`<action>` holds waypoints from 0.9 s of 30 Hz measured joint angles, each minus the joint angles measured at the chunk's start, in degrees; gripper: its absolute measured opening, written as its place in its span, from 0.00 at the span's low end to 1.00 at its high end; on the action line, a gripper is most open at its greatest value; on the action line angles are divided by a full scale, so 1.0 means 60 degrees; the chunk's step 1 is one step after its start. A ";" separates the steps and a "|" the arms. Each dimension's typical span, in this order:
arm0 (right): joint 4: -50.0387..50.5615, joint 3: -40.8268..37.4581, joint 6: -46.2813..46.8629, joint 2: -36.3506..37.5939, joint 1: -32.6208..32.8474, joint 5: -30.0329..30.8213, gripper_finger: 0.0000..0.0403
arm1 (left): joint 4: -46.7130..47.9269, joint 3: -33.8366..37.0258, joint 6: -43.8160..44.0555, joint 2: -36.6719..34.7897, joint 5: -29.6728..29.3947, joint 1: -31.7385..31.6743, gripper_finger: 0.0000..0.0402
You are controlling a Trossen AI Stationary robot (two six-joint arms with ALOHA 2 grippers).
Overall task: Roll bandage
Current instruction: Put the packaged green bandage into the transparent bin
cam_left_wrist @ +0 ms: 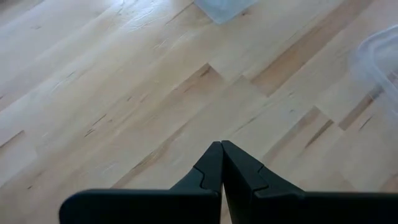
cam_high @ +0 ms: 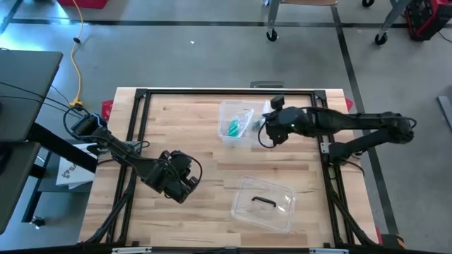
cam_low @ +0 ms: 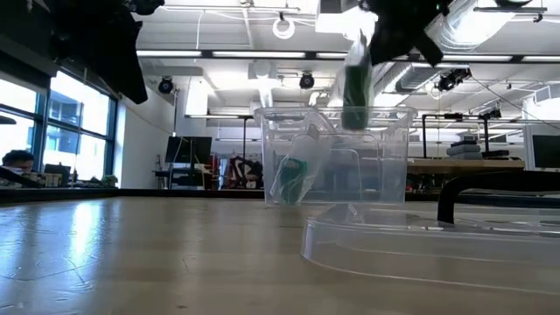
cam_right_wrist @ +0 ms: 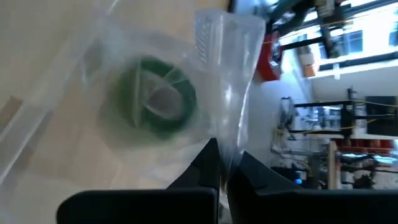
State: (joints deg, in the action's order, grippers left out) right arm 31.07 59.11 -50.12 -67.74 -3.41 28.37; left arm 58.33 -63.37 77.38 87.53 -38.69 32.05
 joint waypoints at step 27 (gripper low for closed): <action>0.0012 -0.0544 -0.0860 -0.2126 -0.0642 0.2231 0.31 | -0.0495 0.0000 -0.0011 0.0029 0.0072 0.0000 0.00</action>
State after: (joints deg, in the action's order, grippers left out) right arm 31.14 55.84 -55.28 -80.49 -7.26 41.76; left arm 55.35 -63.37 77.32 87.70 -38.26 32.05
